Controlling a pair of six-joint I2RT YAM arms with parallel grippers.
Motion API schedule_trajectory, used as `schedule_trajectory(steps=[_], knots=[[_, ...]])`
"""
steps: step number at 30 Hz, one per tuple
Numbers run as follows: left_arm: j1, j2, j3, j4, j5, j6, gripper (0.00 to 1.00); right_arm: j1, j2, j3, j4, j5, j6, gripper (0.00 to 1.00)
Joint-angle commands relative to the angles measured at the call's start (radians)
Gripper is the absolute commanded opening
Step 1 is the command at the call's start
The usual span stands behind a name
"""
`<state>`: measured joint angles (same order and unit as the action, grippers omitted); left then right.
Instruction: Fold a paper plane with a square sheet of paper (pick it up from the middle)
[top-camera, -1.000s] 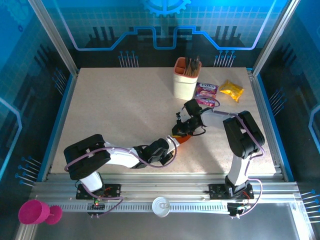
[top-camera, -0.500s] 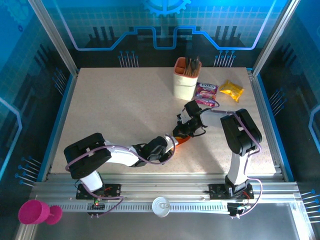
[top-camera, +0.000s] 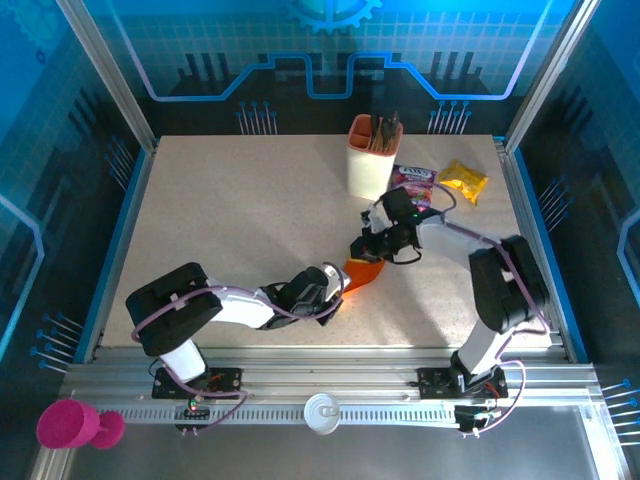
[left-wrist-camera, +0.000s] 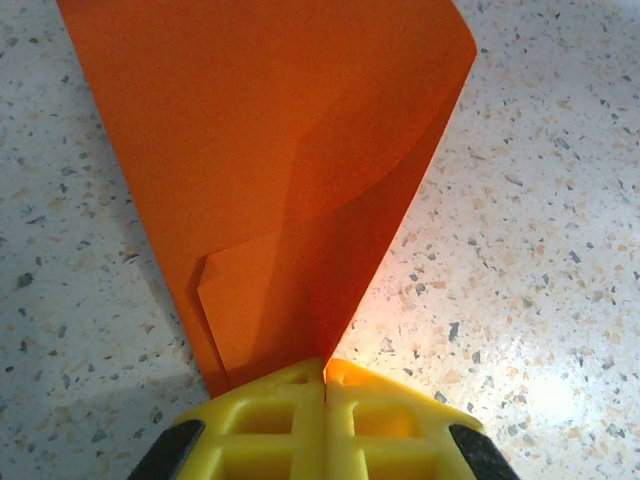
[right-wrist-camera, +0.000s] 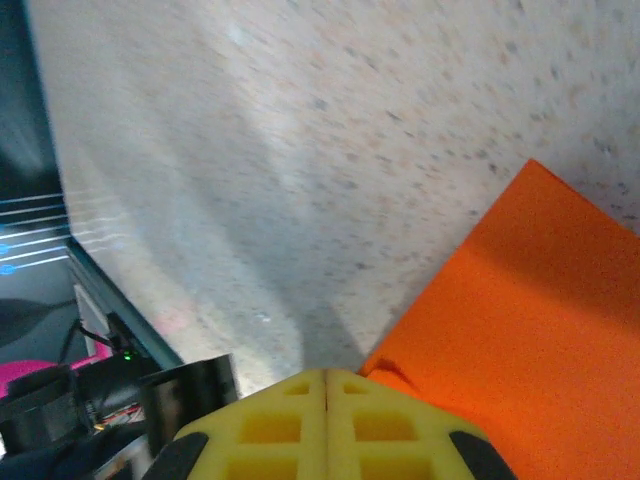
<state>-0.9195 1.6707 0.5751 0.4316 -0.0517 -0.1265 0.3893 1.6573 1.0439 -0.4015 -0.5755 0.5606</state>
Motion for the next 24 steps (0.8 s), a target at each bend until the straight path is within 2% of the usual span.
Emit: schedule_trajectory(steps=[1,6,10,13,24], knots=[[0.020,-0.003,-0.024,0.009,0.053,-0.053,0.00,-0.015,-0.112,-0.058,-0.053,0.047,0.010,0.09],[0.042,-0.004,-0.045,0.036,0.085,-0.085,0.00,-0.015,-0.240,-0.170,-0.068,0.142,0.061,0.39],[0.057,-0.005,-0.055,0.054,0.111,-0.100,0.00,-0.008,-0.320,-0.246,-0.081,0.216,0.128,0.52],[0.070,-0.003,-0.060,0.071,0.136,-0.110,0.00,0.007,-0.327,-0.265,-0.066,0.215,0.154,0.57],[0.138,0.023,-0.059,0.118,0.287,-0.196,0.00,0.093,-0.237,-0.247,-0.010,0.219,0.188,0.57]])
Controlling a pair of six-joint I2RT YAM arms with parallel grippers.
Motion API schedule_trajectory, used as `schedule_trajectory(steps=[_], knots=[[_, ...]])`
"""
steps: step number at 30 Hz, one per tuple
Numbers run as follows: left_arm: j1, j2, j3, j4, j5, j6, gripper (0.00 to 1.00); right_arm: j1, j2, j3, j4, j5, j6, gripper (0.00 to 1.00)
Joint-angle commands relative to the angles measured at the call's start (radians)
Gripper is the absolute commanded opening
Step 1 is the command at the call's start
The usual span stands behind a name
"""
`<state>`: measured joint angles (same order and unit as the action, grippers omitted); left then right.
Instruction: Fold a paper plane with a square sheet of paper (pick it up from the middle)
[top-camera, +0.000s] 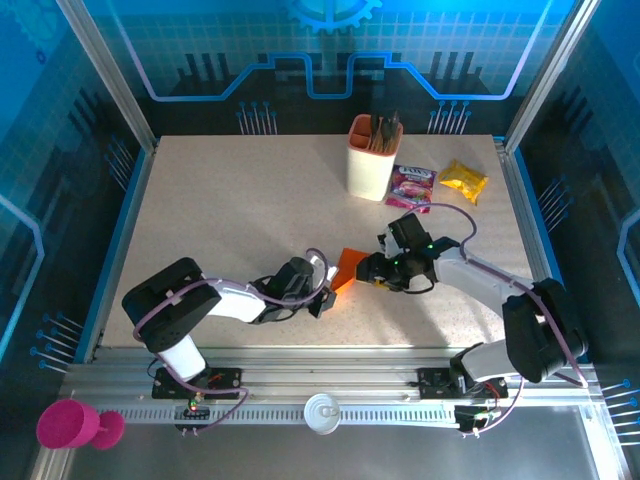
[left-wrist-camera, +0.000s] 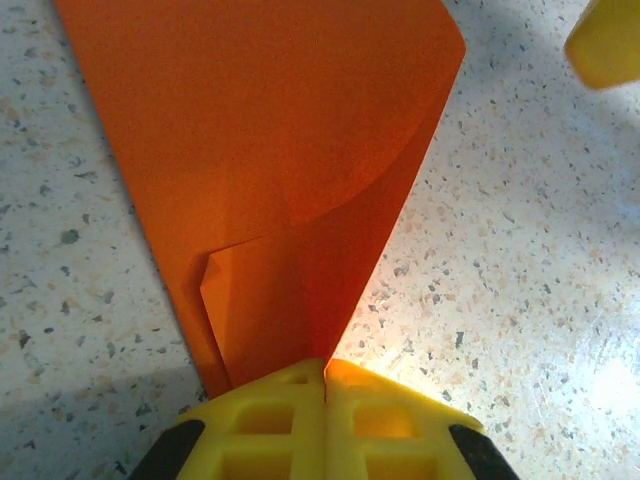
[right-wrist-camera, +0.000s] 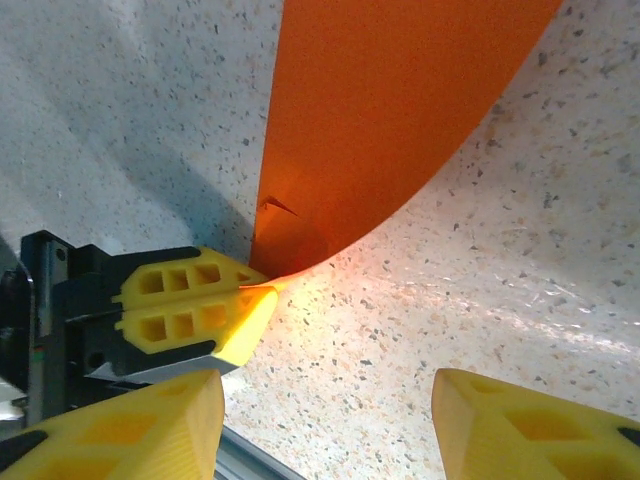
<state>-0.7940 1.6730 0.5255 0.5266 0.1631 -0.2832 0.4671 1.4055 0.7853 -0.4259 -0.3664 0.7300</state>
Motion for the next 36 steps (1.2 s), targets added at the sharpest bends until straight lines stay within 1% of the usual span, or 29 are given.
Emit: schedule_trajectory(steps=[1,8,10,12,17,21,28,36], knots=[[0.015,0.021,-0.010,0.028,0.080,-0.045,0.00,0.016,0.016,0.011,0.015,0.012,0.019,0.57],[0.027,0.034,-0.012,0.032,0.098,-0.063,0.00,0.016,0.013,0.009,0.016,0.012,0.013,0.54],[0.027,0.040,-0.016,0.040,0.099,-0.070,0.00,0.016,0.014,0.004,0.027,0.010,0.014,0.50],[0.032,0.045,-0.021,0.050,0.099,-0.077,0.00,0.018,0.018,-0.009,0.049,0.001,0.011,0.44],[0.046,0.050,-0.033,0.071,0.107,-0.094,0.00,0.018,0.015,-0.076,0.161,-0.029,-0.012,0.17],[0.059,0.051,-0.041,0.082,0.125,-0.105,0.00,0.018,0.037,-0.121,0.238,-0.056,-0.040,0.01],[0.068,0.059,-0.042,0.083,0.142,-0.105,0.00,0.019,0.098,-0.150,0.372,-0.127,-0.035,0.00],[0.075,0.070,-0.038,0.085,0.154,-0.107,0.00,0.019,0.157,-0.100,0.400,-0.143,-0.023,0.00]])
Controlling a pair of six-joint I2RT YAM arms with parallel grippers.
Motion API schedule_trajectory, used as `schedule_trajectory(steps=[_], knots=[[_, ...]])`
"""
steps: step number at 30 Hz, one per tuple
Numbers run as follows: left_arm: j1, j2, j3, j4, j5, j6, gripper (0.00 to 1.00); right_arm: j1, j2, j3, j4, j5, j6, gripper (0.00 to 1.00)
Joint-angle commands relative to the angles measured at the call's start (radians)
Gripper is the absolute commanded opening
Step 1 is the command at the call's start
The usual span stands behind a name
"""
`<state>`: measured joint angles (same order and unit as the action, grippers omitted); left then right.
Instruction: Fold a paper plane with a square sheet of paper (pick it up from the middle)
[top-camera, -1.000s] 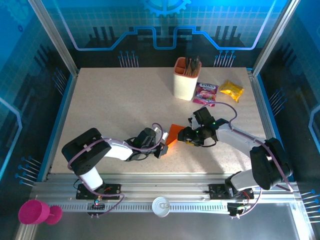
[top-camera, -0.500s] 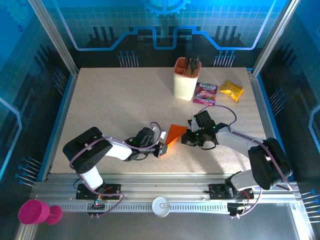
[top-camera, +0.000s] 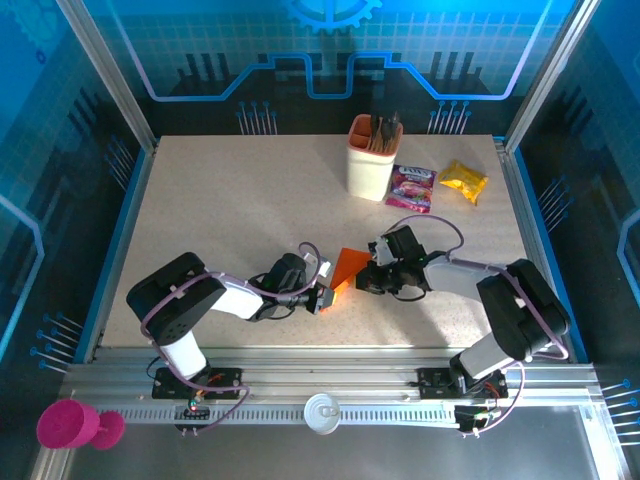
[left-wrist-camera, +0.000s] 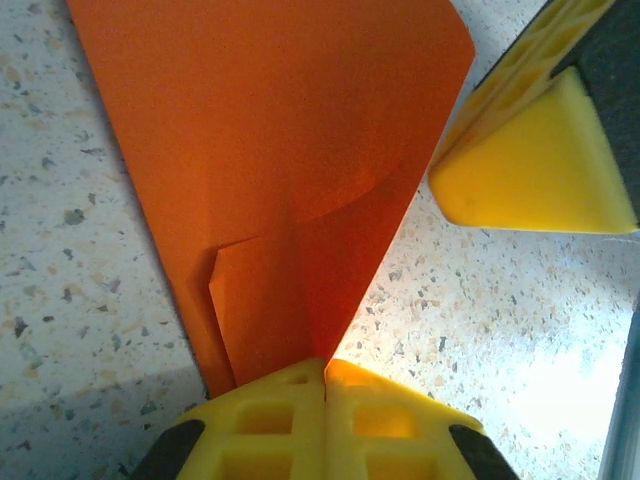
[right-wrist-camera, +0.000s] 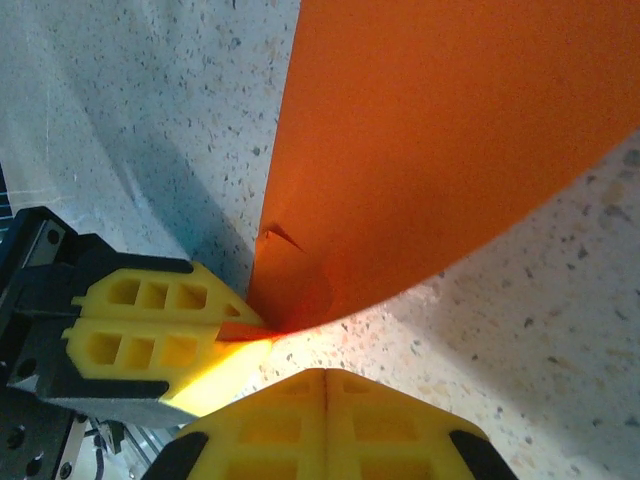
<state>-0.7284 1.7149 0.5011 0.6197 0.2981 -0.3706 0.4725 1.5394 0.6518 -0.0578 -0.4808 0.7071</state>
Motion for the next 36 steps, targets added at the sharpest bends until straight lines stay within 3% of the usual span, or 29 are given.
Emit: schedule_trajectory(steps=[1,36], knots=[[0.009,0.029,-0.012,-0.008,0.021,-0.019,0.00,0.014,0.032,0.040,0.036,-0.031,0.002,0.00],[0.035,0.057,-0.010,0.011,0.066,-0.035,0.00,0.014,0.181,0.114,0.126,-0.055,0.028,0.00]])
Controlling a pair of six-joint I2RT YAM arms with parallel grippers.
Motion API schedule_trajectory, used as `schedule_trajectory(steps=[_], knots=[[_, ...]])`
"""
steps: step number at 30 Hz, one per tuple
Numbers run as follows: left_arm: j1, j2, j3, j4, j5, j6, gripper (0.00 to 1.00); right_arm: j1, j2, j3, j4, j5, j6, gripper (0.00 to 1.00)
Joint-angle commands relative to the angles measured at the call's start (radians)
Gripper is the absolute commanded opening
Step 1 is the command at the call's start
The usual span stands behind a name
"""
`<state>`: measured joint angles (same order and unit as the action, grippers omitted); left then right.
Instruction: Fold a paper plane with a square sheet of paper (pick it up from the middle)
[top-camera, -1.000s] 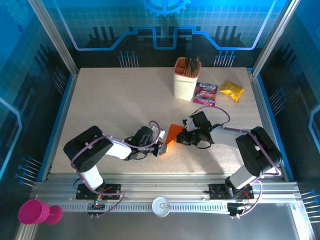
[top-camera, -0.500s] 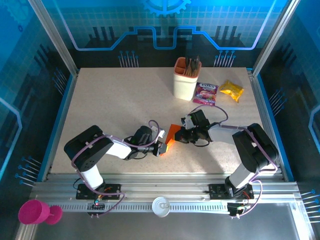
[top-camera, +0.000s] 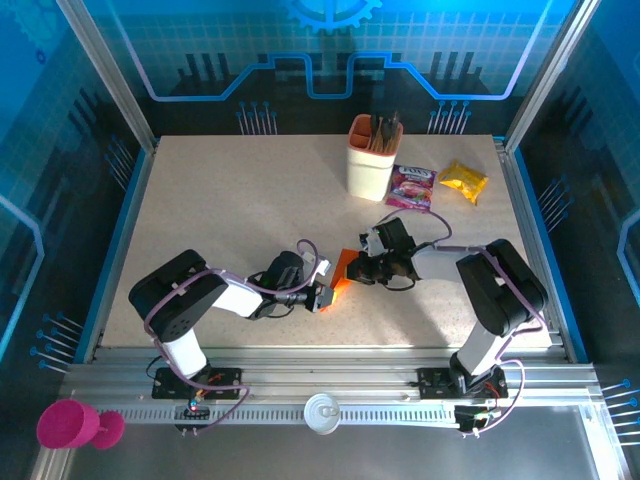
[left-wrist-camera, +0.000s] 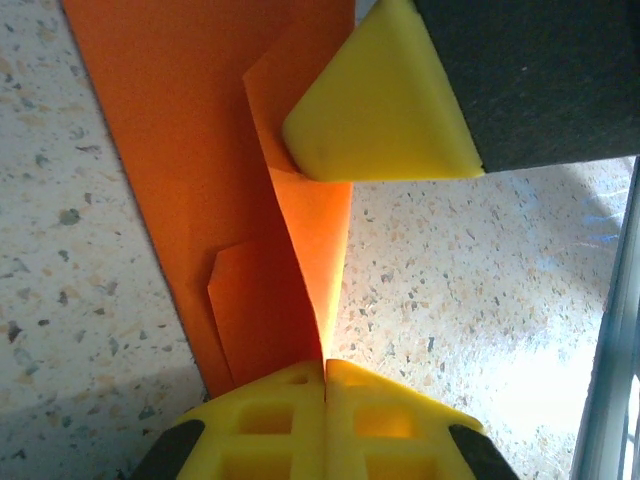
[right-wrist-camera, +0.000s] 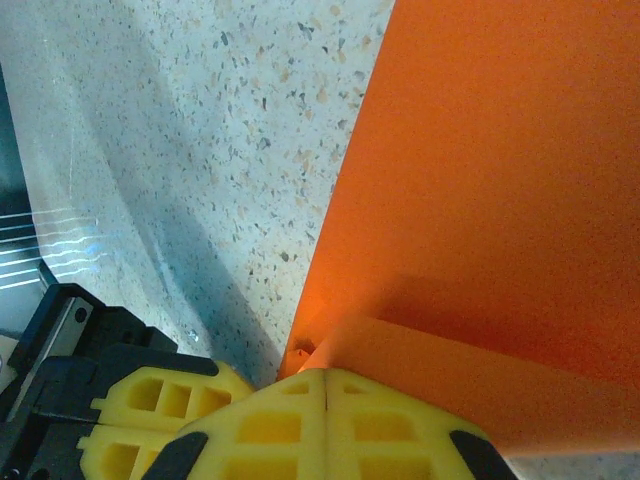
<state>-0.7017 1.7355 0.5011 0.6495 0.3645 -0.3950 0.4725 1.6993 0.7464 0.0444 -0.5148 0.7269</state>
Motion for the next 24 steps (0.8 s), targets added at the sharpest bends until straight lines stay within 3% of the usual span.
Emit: schedule_trajectory(steps=[1,24], knots=[[0.009,0.036,-0.009,-0.018,0.001,-0.010,0.00,0.014,0.026,0.019,0.032,-0.025,0.009,0.00],[0.015,0.058,-0.004,-0.011,0.011,-0.020,0.00,0.024,0.133,-0.004,0.173,-0.037,0.034,0.00]])
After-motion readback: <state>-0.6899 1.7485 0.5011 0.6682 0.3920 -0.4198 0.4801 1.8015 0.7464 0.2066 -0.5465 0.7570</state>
